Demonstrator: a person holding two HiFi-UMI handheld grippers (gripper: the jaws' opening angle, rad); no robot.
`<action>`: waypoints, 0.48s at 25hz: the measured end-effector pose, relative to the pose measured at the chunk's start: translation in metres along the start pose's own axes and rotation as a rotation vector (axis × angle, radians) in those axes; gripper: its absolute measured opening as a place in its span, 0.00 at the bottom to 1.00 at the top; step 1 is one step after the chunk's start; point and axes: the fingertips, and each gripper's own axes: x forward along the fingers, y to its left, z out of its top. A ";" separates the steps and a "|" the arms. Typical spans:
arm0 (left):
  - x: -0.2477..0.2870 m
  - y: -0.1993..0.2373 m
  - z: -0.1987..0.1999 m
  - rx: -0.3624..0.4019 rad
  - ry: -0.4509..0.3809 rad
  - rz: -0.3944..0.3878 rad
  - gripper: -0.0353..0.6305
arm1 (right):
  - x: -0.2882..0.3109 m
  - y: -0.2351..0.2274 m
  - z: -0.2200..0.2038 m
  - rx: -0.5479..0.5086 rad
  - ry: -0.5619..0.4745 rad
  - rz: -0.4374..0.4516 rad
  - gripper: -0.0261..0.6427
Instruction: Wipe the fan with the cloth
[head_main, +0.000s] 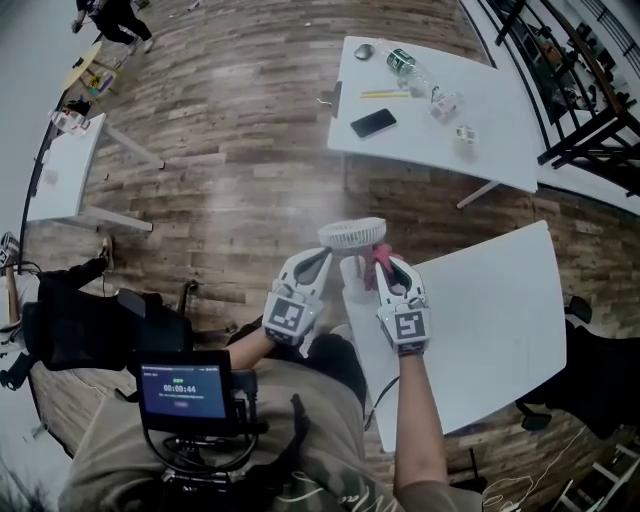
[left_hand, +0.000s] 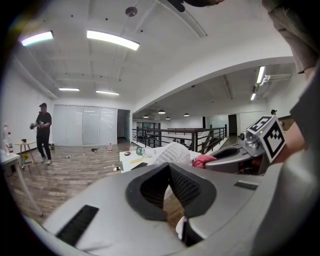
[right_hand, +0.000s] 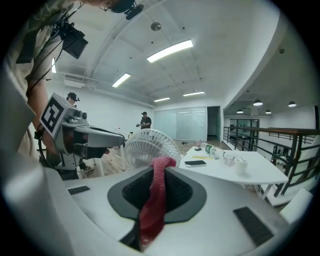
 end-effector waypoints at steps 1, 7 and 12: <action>0.000 0.001 -0.002 0.001 0.002 0.000 0.09 | 0.001 -0.004 -0.009 0.012 0.019 -0.009 0.13; 0.000 0.006 -0.007 0.026 -0.008 -0.009 0.09 | 0.026 0.009 -0.052 -0.009 0.093 0.072 0.13; -0.001 0.005 -0.007 0.036 -0.041 -0.013 0.09 | 0.058 0.027 -0.068 -0.010 0.076 0.146 0.13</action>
